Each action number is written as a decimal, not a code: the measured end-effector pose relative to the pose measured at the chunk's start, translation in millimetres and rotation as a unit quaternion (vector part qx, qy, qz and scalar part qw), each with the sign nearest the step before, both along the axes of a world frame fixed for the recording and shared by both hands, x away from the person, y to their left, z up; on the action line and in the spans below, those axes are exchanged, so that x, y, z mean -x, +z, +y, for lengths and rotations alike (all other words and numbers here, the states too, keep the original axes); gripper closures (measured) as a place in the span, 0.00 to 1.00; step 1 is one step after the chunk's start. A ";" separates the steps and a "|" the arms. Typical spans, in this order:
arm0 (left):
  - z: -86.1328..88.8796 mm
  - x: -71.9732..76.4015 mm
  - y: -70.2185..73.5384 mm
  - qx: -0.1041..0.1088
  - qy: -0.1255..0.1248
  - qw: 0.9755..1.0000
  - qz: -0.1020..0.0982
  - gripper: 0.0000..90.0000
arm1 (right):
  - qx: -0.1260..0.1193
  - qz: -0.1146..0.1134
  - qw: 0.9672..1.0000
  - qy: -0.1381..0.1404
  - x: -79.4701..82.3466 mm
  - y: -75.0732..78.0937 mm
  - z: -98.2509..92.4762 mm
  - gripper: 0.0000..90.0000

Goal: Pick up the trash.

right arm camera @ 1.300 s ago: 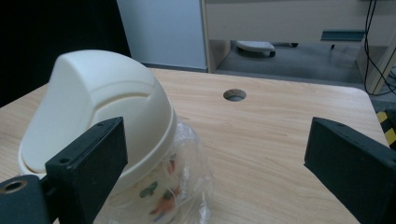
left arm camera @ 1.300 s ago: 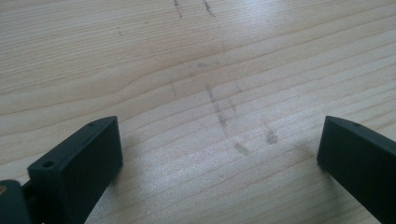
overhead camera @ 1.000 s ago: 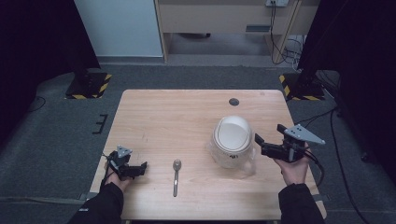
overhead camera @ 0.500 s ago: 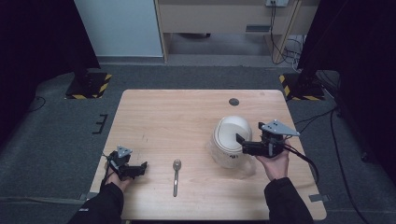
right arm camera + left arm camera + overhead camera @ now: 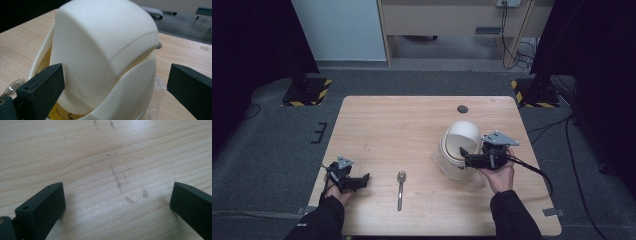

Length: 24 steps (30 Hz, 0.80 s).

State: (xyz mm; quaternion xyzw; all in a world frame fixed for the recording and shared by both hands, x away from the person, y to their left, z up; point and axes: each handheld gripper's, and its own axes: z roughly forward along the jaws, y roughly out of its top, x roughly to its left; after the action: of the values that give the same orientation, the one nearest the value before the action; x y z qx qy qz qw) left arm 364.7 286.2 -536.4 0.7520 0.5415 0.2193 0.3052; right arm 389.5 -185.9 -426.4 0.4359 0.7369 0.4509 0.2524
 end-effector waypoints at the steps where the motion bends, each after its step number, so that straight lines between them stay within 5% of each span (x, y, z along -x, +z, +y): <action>1: 0.0 0.0 0.0 0.000 0.000 1.000 0.000 0.00 | 0.002 0.001 1.000 0.000 -0.6 -0.9 0.6 0.02; 4: 0.0 0.0 0.0 0.000 0.000 1.000 0.000 0.00 | 0.010 0.007 1.000 -0.003 -2.4 -3.8 2.1 0.02; 13: 0.0 0.0 0.0 0.000 0.000 1.000 0.000 0.00 | -0.038 0.036 0.999 -0.017 -9.8 -16.2 -9.8 0.04; 24: 6.0 -0.5 0.3 0.010 -0.022 1.000 -0.002 0.00 | -0.032 0.027 0.999 -0.017 -8.9 -16.3 -9.3 0.04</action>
State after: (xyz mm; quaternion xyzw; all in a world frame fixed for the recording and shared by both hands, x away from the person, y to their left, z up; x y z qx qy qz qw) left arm 365.2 292.2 -536.1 0.7600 0.5268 0.2083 0.3185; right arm 398.4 -195.2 -442.7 0.4681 0.7212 0.4581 0.2257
